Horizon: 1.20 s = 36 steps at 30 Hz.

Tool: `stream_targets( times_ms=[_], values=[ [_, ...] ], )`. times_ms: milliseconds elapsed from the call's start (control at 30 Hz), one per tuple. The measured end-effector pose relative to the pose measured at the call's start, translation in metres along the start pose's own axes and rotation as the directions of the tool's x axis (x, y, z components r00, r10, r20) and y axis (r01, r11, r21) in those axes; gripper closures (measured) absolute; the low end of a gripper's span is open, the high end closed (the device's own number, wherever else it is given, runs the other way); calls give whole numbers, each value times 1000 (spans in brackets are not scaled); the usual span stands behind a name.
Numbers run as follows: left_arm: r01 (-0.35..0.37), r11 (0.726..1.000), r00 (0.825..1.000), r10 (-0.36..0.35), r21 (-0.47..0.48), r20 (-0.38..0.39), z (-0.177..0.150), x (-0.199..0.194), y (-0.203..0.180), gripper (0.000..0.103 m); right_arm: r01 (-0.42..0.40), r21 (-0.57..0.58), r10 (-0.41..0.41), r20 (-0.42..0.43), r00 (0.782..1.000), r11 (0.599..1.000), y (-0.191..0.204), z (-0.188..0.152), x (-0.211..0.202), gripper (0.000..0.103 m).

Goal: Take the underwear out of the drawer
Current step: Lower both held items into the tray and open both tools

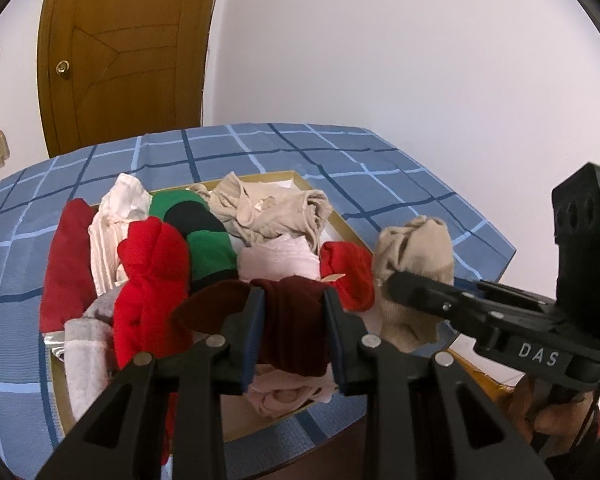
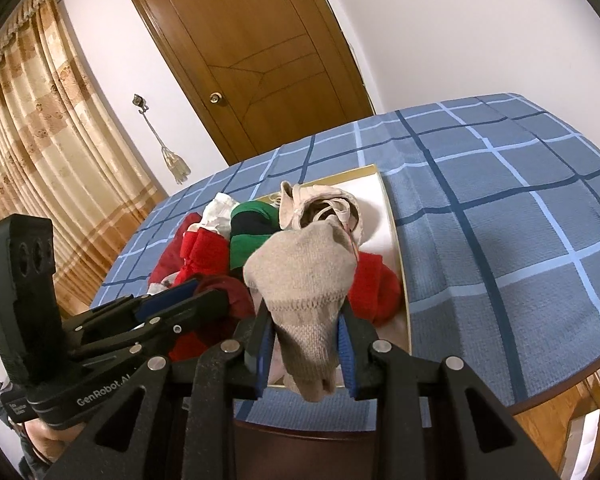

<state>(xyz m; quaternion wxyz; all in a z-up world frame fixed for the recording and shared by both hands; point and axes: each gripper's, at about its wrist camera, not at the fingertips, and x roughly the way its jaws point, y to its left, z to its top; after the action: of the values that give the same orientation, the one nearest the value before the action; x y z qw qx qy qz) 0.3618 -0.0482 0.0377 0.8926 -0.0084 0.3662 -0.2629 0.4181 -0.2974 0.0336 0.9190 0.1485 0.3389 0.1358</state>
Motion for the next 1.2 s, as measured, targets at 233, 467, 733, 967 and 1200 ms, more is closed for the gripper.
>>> stream_targets(
  times_ms=[233, 467, 733, 967, 1200],
  values=[
    [32, 999, 999, -32, -27, -10, -5, 8, 13, 75, 1, -7, -2, -17, 1000, 1000, 4, -3, 9, 72],
    [-31, 999, 999, 31, -14, -25, -6, 16, 11, 75, -7, 1, 7, -47, 999, 1000, 2, -4, 25, 72],
    [-204, 979, 978, 205, 18, -47, -11, 18, 16, 75, -11, -21, 9, -90, 996, 1000, 8, -8, 46, 72],
    [-232, 972, 971, 234, 28, -57, -16, 30, 17, 82, -4, -21, 2, -106, 994, 1000, 10, -7, 59, 72],
    [-240, 971, 969, 241, 19, -52, -16, 37, 17, 83, 1, -18, -3, -122, 993, 1000, 12, -9, 72, 72]
  ],
)
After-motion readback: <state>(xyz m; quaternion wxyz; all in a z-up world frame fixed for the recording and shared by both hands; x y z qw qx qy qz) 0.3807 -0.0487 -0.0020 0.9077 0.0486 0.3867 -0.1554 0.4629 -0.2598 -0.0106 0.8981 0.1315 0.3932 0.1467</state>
